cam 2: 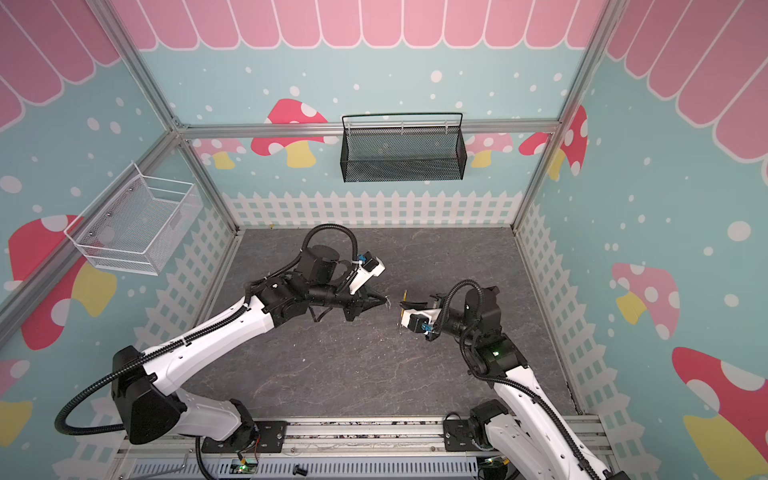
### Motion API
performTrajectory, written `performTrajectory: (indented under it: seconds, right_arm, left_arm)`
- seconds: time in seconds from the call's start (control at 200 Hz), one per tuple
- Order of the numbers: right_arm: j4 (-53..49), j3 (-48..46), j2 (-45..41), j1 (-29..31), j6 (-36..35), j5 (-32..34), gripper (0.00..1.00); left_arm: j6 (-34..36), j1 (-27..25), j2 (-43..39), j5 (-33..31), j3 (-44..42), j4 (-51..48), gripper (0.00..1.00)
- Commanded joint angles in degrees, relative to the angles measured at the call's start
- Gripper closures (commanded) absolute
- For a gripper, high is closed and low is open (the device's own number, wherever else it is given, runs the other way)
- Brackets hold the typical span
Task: Put the keys on the keyring
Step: 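Carry the lilac-tagged key toward the steel plate held by the right gripper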
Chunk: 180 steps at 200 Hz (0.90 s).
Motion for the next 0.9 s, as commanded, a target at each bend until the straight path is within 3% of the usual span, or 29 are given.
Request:
performTrajectory:
  seconds: [0.0, 0.515, 0.895]
  right_arm:
    - [1.39, 2.4, 1.1, -0.21, 0.99, -0.56, 1.0]
    - [1.48, 3.66, 2.25, 0.08, 2.02, -0.2, 1.0]
    - [1.66, 3.88, 2.4, 0.09, 5.4, 0.16, 1.0]
  left_arm:
    - [-1.37, 0.03, -1.35, 2.71, 1.95, -0.64, 1.0]
    - [-1.21, -1.8, 1.04, 5.05, 4.48, -1.06, 1.0]
    - [-0.14, -2.87, 1.9, 0.24, 5.09, -1.73, 1.0]
